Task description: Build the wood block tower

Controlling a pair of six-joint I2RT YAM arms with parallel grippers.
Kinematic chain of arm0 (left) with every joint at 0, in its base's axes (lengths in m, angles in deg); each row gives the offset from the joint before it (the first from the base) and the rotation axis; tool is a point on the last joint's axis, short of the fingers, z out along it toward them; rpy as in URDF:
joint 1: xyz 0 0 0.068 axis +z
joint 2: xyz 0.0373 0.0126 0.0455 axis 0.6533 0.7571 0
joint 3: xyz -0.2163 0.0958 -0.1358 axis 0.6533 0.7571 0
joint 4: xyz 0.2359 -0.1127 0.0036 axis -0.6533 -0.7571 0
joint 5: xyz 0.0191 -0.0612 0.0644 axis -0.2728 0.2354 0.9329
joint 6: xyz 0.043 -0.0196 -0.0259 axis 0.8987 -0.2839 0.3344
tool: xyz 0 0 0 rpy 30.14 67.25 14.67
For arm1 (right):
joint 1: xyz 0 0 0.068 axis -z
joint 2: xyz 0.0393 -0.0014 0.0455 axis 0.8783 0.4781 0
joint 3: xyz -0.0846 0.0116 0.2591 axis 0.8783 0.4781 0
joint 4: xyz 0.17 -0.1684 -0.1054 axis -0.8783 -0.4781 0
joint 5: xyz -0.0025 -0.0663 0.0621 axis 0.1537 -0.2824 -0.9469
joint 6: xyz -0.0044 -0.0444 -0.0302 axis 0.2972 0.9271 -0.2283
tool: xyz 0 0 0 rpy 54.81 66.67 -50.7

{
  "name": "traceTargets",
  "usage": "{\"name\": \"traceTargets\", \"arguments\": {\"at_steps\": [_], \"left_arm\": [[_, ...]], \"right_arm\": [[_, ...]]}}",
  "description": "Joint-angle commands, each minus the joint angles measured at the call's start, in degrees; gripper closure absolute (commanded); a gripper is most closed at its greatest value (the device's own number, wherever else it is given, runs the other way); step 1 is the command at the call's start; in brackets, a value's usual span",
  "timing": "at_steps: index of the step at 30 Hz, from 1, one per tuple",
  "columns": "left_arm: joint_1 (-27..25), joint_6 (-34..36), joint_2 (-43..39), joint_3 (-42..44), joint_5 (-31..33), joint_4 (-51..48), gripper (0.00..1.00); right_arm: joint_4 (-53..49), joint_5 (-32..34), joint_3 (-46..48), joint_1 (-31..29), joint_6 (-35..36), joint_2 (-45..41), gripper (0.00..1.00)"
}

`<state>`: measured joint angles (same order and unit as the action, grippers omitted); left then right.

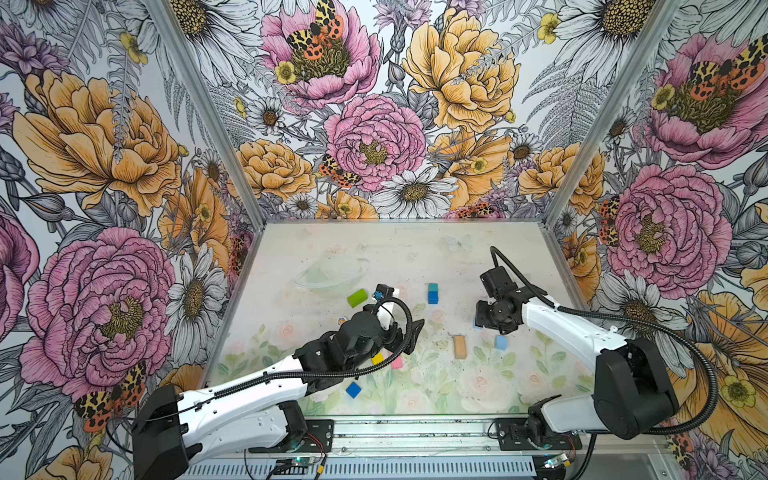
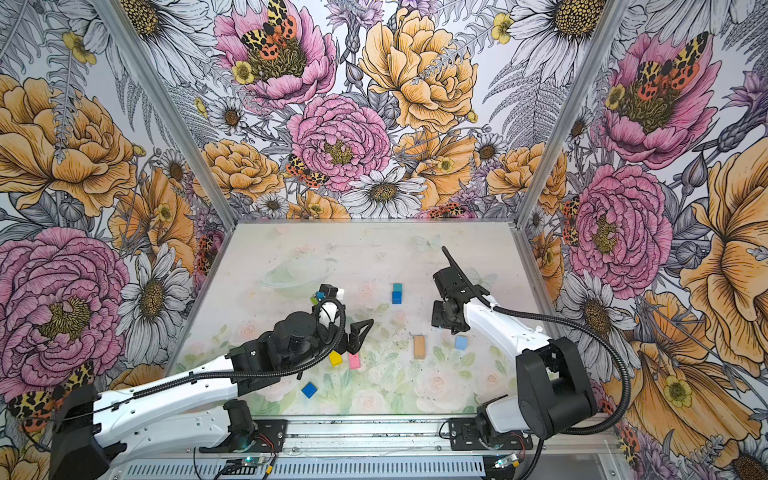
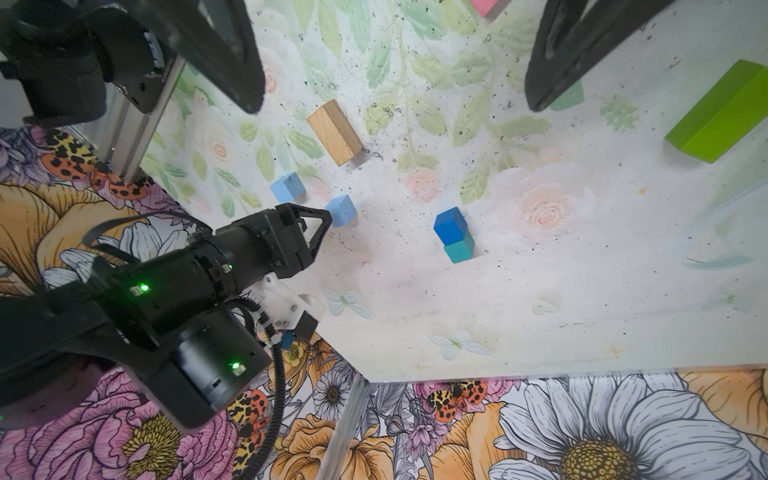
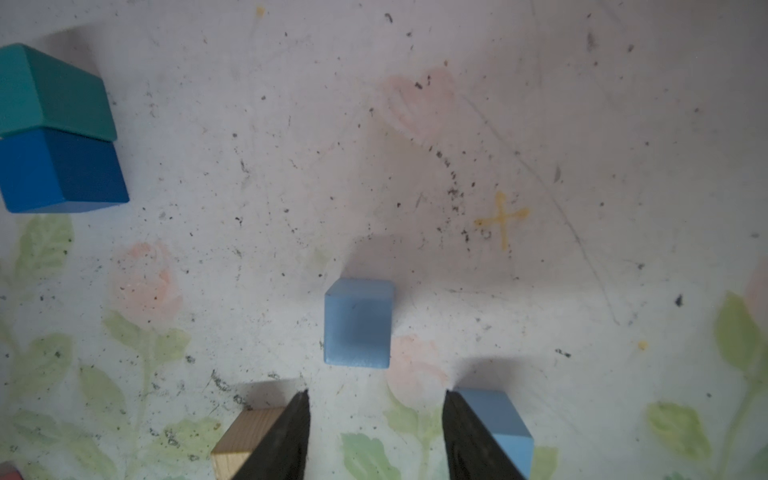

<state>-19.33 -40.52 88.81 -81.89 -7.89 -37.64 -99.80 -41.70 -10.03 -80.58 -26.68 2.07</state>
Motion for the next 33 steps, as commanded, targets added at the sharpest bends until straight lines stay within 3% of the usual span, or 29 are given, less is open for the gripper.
{"name": "traceTargets", "arguments": {"at_steps": [1, 14, 33], "left_arm": [[-0.8, 1.9, 1.5, -2.1, -5.2, 1.6, 0.01], [-6.6, 6.0, 6.1, -6.3, -9.0, -1.8, 0.01], [-7.5, 5.9, 4.4, -5.6, -8.3, -2.8, 0.01]], "right_arm": [[2.5, -1.0, -1.4, 0.4, 1.0, 1.1, 0.46], [4.1, -1.7, -1.4, 0.6, 1.1, 3.5, 0.46], [4.6, -1.5, -0.2, 1.1, 1.2, 3.4, 0.49]]}}
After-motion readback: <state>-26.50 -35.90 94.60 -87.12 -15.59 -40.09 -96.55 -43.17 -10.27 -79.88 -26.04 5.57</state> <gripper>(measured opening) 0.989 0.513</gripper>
